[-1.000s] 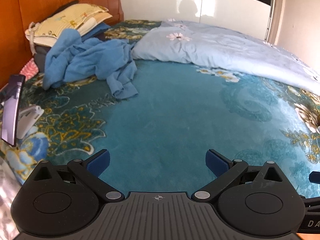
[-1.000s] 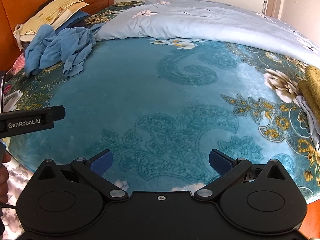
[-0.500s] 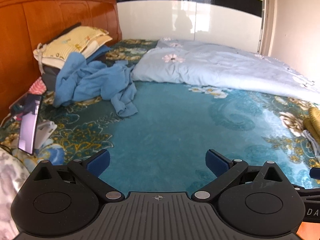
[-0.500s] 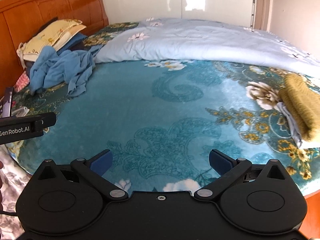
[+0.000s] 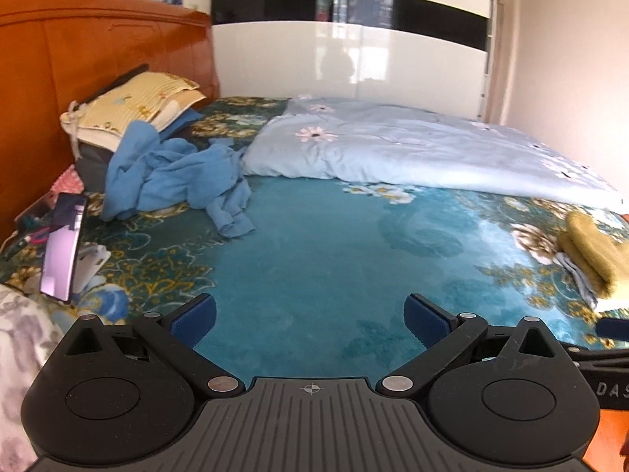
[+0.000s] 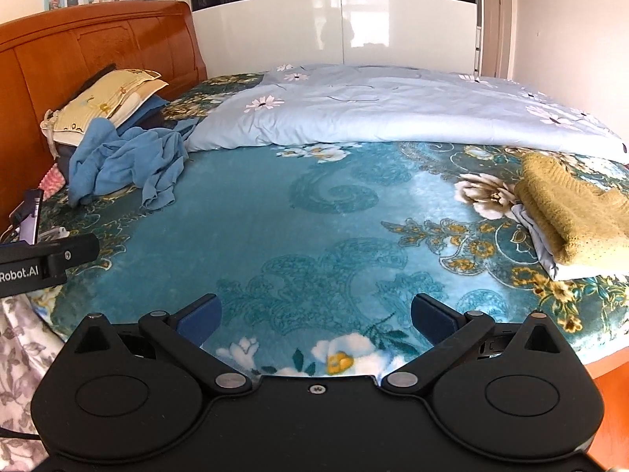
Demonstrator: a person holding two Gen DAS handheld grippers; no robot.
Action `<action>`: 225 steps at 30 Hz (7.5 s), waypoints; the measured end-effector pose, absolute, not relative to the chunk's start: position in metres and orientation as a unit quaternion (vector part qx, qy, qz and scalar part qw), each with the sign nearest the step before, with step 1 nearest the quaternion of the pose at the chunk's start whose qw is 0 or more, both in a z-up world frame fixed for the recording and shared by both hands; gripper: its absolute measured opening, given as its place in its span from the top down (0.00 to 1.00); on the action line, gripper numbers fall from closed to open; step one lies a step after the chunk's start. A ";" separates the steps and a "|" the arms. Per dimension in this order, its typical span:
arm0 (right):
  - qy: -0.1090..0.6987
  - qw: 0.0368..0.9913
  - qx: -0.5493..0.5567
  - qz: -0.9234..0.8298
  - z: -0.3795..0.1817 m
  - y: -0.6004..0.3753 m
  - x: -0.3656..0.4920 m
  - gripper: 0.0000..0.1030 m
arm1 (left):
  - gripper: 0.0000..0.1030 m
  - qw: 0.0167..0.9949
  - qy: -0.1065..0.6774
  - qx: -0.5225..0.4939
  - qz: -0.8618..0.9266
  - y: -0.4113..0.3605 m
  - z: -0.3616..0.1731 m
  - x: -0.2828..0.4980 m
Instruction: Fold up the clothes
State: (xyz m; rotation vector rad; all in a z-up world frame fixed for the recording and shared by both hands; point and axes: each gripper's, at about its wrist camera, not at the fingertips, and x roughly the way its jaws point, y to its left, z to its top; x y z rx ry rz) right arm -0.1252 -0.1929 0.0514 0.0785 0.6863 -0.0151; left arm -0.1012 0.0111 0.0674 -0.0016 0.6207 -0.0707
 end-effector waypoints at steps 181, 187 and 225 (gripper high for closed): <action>0.298 0.924 0.230 -0.065 0.036 -0.320 -0.060 0.01 | 0.95 0.913 0.291 -0.092 -0.270 -0.033 0.058 0.064; 0.324 0.916 0.232 -0.044 0.021 -0.307 -0.051 0.01 | 0.95 0.895 0.341 -0.069 -0.277 -0.035 0.029 0.017; 0.380 0.894 0.234 -0.048 -0.017 -0.303 -0.018 0.01 | 0.88 0.929 0.344 -0.047 -0.131 -0.021 0.005 0.075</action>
